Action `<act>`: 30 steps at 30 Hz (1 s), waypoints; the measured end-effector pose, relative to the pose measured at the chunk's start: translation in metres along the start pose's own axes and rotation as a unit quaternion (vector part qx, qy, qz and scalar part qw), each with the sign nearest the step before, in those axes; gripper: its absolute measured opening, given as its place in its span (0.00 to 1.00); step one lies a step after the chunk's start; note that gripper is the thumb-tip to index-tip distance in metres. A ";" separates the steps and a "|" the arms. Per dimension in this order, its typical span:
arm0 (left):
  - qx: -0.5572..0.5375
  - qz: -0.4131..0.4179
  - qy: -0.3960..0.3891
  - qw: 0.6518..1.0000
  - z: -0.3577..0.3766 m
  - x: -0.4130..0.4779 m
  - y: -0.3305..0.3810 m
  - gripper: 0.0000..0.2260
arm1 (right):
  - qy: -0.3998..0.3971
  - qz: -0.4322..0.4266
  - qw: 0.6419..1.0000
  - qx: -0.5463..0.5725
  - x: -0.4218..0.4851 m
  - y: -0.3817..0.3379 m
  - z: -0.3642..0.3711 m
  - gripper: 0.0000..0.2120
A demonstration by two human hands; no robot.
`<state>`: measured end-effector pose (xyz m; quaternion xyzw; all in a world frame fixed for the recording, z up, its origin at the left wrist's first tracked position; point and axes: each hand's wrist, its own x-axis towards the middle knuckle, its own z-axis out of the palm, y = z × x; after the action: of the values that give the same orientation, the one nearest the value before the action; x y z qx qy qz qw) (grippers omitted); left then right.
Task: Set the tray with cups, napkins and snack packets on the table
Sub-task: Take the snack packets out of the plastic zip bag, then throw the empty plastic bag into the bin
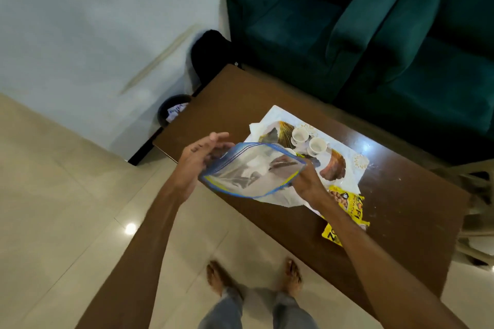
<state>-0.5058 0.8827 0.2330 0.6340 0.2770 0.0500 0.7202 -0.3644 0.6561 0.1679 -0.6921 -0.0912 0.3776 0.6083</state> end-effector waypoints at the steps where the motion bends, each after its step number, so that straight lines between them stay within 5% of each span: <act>1: -0.020 0.008 0.001 1.000 -0.018 -0.005 0.003 0.23 | -0.001 -0.017 1.000 -0.005 0.000 -0.011 0.008 0.10; 7: -0.122 0.017 -0.030 0.992 -0.102 -0.036 -0.010 0.25 | -0.054 -0.081 0.995 0.004 0.012 -0.073 0.088 0.18; 11: -0.120 0.052 -0.039 0.991 -0.146 -0.038 -0.004 0.32 | -0.103 -0.035 0.994 -0.018 0.033 -0.107 0.158 0.14; 16: -0.057 0.068 0.113 0.990 -0.204 -0.020 0.028 0.15 | -0.144 -0.034 0.988 -0.032 0.071 -0.140 0.237 0.17; 19: -0.037 0.085 0.196 0.976 -0.250 0.009 0.045 0.20 | -0.138 -0.063 0.988 0.015 0.104 -0.153 0.278 0.21; 25: -0.044 0.092 0.218 0.971 -0.319 0.086 0.061 0.22 | -0.204 -0.059 0.975 0.071 0.186 -0.155 0.335 0.39; 30: -0.016 0.048 0.174 0.983 -0.359 0.169 0.043 0.18 | -0.125 -0.014 0.987 0.104 0.277 -0.156 0.384 0.23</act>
<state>-0.5172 1.2802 0.2015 0.6166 0.3668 0.1984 0.6677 -0.3621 1.1535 0.2057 -0.5714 -0.1362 0.4602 0.6657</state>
